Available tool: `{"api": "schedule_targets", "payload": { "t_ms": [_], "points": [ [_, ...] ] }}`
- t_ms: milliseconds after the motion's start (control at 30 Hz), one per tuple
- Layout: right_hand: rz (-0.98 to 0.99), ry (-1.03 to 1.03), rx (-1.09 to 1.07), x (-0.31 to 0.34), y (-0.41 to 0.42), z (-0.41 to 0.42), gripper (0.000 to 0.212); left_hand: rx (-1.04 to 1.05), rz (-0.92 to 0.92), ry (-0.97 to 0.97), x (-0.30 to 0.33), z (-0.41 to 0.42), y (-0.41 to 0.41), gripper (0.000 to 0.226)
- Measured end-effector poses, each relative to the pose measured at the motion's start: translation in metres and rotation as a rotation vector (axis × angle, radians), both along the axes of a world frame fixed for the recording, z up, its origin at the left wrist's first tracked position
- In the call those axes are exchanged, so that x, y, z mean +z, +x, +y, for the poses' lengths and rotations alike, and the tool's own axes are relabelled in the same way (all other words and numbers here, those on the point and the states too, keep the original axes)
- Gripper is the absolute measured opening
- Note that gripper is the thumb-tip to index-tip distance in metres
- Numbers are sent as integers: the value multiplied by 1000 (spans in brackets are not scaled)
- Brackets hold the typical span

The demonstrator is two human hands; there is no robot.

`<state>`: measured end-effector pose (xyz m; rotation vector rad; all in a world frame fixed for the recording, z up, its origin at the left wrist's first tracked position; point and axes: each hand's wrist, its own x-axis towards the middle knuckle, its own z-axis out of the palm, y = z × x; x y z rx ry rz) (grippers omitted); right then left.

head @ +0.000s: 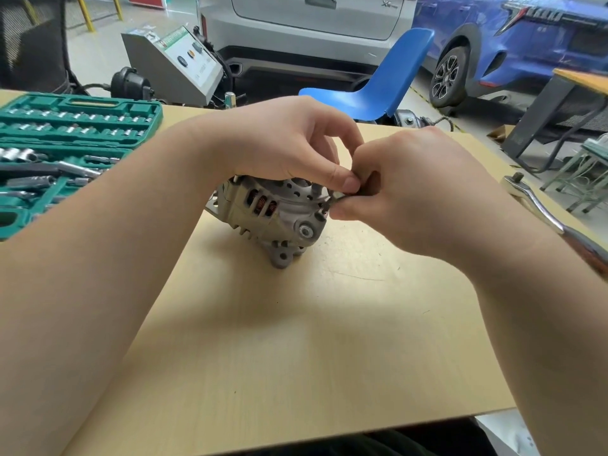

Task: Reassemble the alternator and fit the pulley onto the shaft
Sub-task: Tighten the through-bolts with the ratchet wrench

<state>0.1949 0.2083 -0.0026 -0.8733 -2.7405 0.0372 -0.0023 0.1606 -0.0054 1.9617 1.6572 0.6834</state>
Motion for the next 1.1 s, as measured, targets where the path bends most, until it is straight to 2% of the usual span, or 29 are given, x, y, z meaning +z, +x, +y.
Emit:
{"api": "schedule_targets", "payload": {
  "t_ms": [133, 300, 433, 567, 633, 767, 900, 1100],
  "points": [
    [44, 49, -106, -9, -4, -7, 41, 3, 13, -8, 1, 0, 1, 47],
    [0, 5, 42, -3, 0, 1, 33, -3, 24, 11, 0, -1, 1, 37],
    [12, -18, 63, 1, 3, 6, 23, 3, 16, 7, 1, -1, 2, 44],
    [54, 43, -52, -10, -1, -2, 42, -8, 30, 2, 2, -1, 1, 41],
    [89, 74, -87, -14, -3, -6, 44, 0, 32, -8, 2, -2, 3, 47],
    [63, 15, 52, -8, 2, 2, 36, -15, 25, 14, 0, -2, 2, 38],
    [41, -35, 111, 1, 5, 9, 21, 1, 22, -1, 1, -1, 2, 46],
    [152, 11, -35, -17, -1, -4, 45, -7, 26, 0, 1, -2, 2, 38]
  ]
}}
